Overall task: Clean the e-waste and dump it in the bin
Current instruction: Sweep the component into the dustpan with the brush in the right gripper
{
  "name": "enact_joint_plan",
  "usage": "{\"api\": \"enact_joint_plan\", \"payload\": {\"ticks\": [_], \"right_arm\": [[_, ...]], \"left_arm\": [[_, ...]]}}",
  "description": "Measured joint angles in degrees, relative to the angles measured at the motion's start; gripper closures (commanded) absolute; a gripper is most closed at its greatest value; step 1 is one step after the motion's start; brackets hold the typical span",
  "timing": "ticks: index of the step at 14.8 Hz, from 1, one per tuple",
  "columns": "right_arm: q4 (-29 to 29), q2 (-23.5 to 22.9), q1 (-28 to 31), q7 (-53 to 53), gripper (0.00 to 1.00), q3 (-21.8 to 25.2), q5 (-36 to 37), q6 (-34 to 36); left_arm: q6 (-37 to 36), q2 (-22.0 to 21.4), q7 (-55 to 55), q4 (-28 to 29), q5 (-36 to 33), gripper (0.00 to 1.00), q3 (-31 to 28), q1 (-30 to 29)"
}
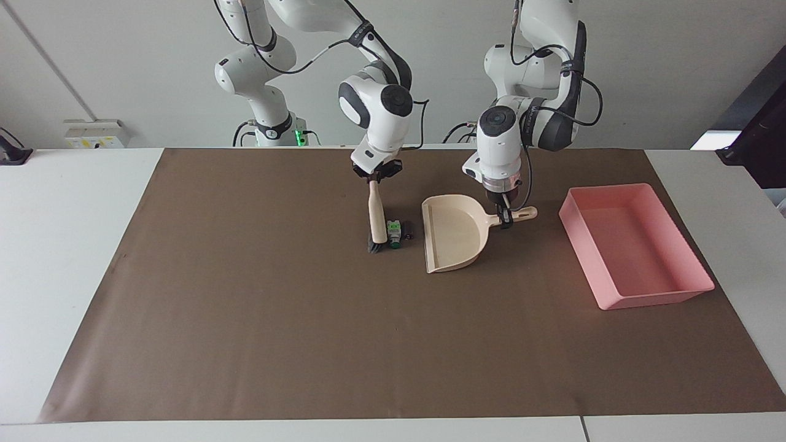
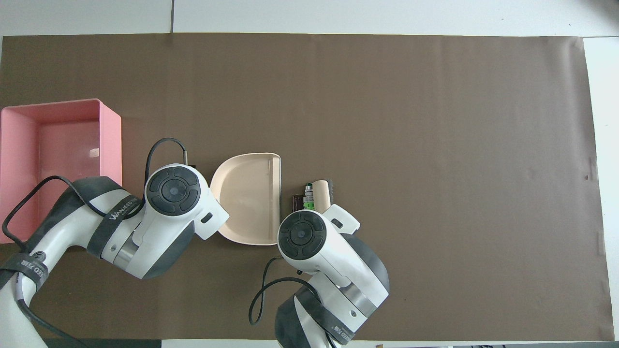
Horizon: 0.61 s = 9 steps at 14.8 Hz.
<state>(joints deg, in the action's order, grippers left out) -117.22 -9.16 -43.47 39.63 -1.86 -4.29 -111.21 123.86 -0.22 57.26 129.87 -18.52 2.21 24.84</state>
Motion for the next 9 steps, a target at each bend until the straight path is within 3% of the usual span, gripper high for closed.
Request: {"api": "enact_joint_plan", "payload": {"ticks": [3, 7, 9], "right_arm": [[4.09, -3.08, -0.34, 0.05, 1.00, -1.59, -4.76, -1.00], [5.05, -4.42, -0.42, -0.95, 1.00, -4.61, -12.78, -10.08], [7.20, -5.10, -0.37, -2.13, 1.00, -4.84, -15.25, -11.32]], "left_arm": [[0.09, -0.02, 0.00, 0.29, -0.02, 1.00, 0.00, 0.09], [0.33, -0.10, 0.23, 0.66, -0.14, 1.00, -0.03, 0.12], [1.04, -0.13, 1.23, 0.89, -0.22, 1.00, -0.13, 0.08]]}}
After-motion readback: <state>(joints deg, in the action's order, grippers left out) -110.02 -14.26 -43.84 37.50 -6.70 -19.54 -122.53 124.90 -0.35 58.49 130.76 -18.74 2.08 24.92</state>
